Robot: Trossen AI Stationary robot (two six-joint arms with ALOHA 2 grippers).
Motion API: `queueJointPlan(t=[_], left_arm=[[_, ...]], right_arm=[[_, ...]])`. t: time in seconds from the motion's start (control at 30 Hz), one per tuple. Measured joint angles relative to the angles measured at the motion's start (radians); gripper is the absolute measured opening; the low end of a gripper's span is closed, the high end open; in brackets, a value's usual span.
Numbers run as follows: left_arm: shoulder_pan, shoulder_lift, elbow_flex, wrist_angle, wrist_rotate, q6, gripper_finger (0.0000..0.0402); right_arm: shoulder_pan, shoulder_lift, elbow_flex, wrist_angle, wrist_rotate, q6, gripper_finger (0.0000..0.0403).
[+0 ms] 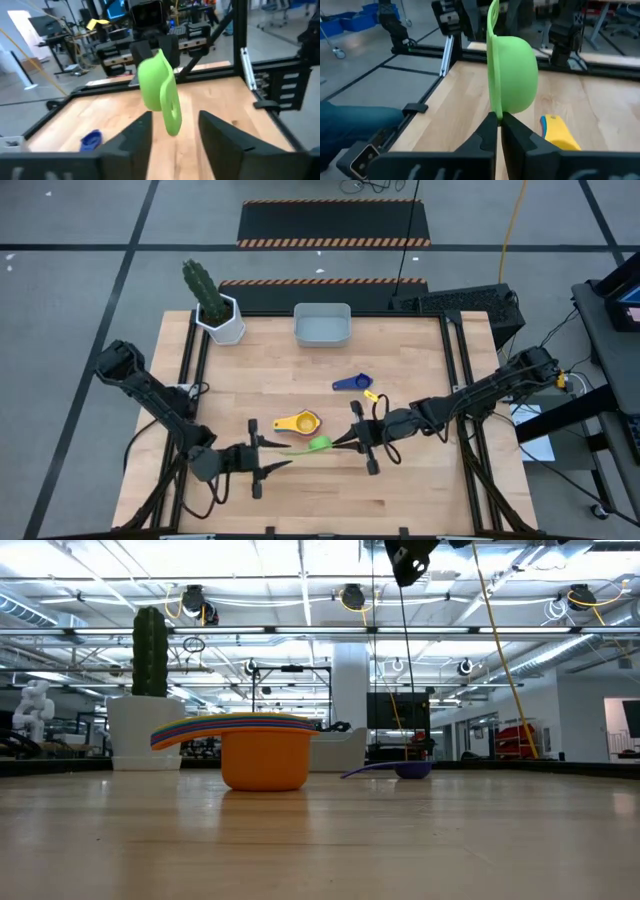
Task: Nest measuring cups in basket
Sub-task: Stack the green measuring cup on top of the yellow measuring cup
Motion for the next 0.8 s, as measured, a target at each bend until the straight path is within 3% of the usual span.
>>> queueJointPlan(t=[0.1,0.3,0.57,0.8], left_arm=[[-0.030,-0.028,0.000,-0.036,-0.052,0.035,0.0200],[-0.096,-0.114,0.000,-0.186,-0.226,0.034,0.0250],[-0.158,-0.224,0.000,-0.451,-0.287,-0.085,0.0259],[-0.160,-0.257,0.000,-0.742,-0.289,-0.284,0.0259]], right_arm=[[-0.006,-0.002,0.000,-0.031,-0.009,0.037,0.0001],[-0.077,-0.002,0.000,-0.039,-0.175,0.199,0.0001],[-0.253,0.020,0.000,0.010,-0.378,0.351,0.0001],[-0.366,0.137,0.001,0.117,-0.549,0.401,0.0000]])
